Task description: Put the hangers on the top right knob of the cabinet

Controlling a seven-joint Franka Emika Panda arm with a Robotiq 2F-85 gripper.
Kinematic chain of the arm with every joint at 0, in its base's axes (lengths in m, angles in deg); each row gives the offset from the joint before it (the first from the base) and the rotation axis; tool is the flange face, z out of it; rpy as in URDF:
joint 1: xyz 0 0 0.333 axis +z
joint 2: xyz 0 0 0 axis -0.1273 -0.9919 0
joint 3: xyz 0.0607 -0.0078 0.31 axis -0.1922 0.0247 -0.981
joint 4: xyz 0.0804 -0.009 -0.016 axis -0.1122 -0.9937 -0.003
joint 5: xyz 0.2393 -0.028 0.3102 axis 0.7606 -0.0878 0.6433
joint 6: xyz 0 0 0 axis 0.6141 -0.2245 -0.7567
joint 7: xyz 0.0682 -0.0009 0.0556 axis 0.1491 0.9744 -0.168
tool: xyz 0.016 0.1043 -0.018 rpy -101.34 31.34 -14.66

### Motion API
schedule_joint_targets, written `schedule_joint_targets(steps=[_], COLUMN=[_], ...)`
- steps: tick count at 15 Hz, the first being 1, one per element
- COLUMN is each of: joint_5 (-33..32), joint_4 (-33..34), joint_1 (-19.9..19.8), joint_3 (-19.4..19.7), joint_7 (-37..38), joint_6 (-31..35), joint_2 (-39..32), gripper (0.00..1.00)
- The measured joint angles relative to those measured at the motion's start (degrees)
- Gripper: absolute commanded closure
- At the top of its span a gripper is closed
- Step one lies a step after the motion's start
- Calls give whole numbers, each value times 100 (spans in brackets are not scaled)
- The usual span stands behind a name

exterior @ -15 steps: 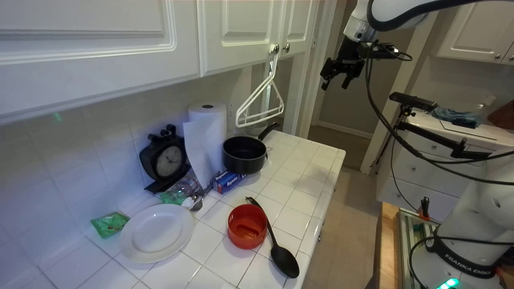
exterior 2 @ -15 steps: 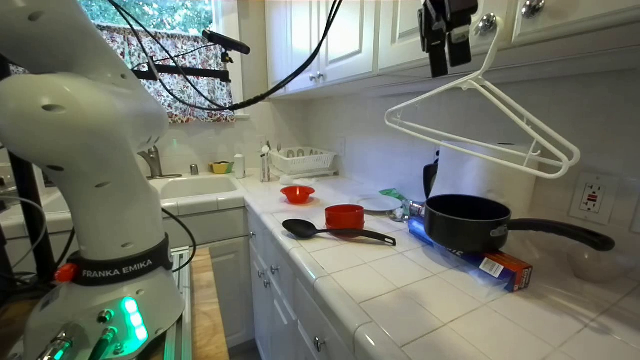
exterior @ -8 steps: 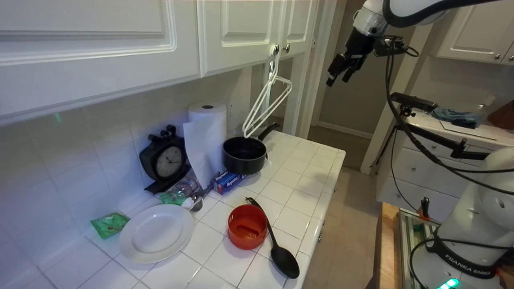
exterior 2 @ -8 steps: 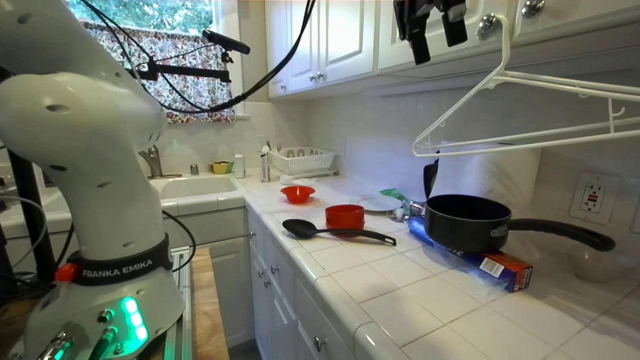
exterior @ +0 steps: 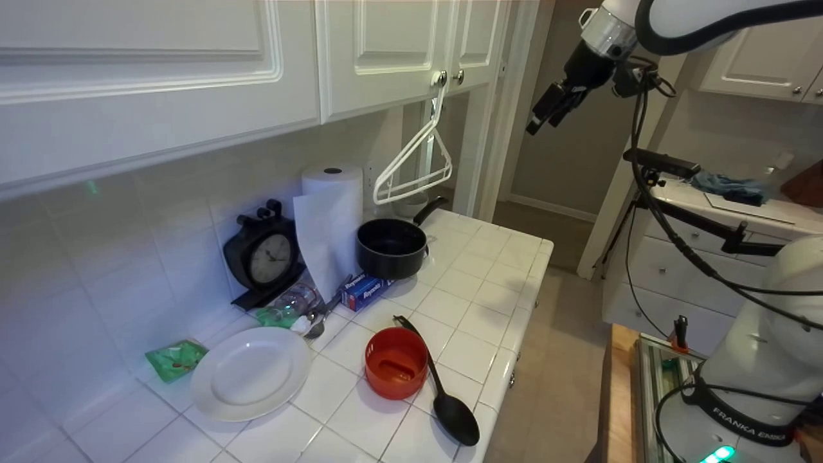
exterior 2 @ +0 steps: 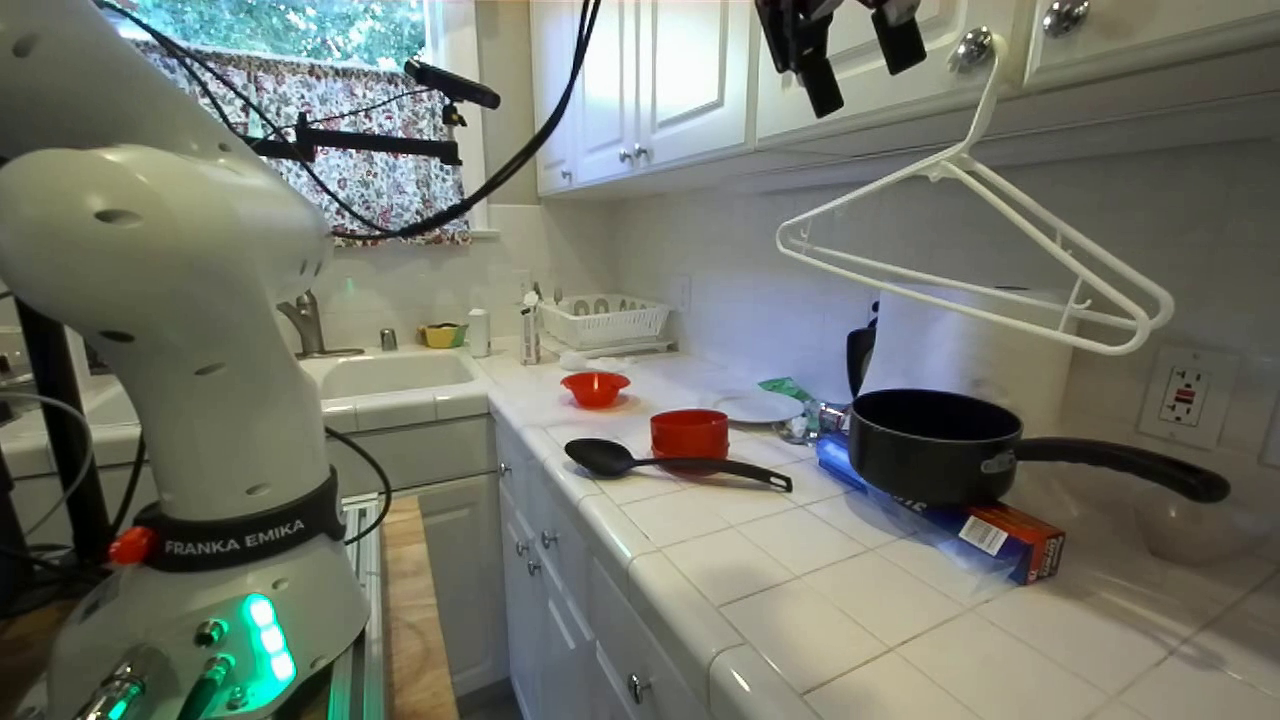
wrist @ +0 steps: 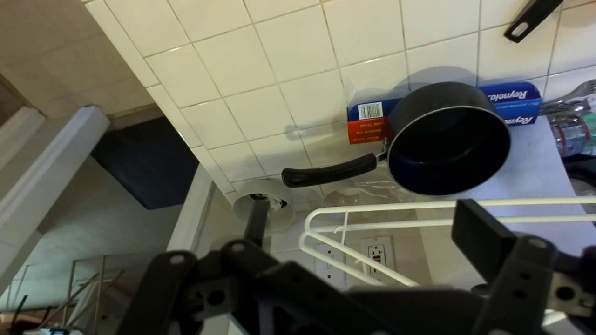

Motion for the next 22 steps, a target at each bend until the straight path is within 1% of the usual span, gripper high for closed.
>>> schedule_joint_targets(steps=[5,10,15,22], joint_5=[-4,-4,1,1], joint_4=[-214,-215,-217,-217], joint_1=[0,13,41,52], joint_3=[15,14,16,24], joint_7=[-27,-27,3,8], joint_6=[409,586,955,1021], joint_2=[133,133,133,132], gripper=[0,0,0,0])
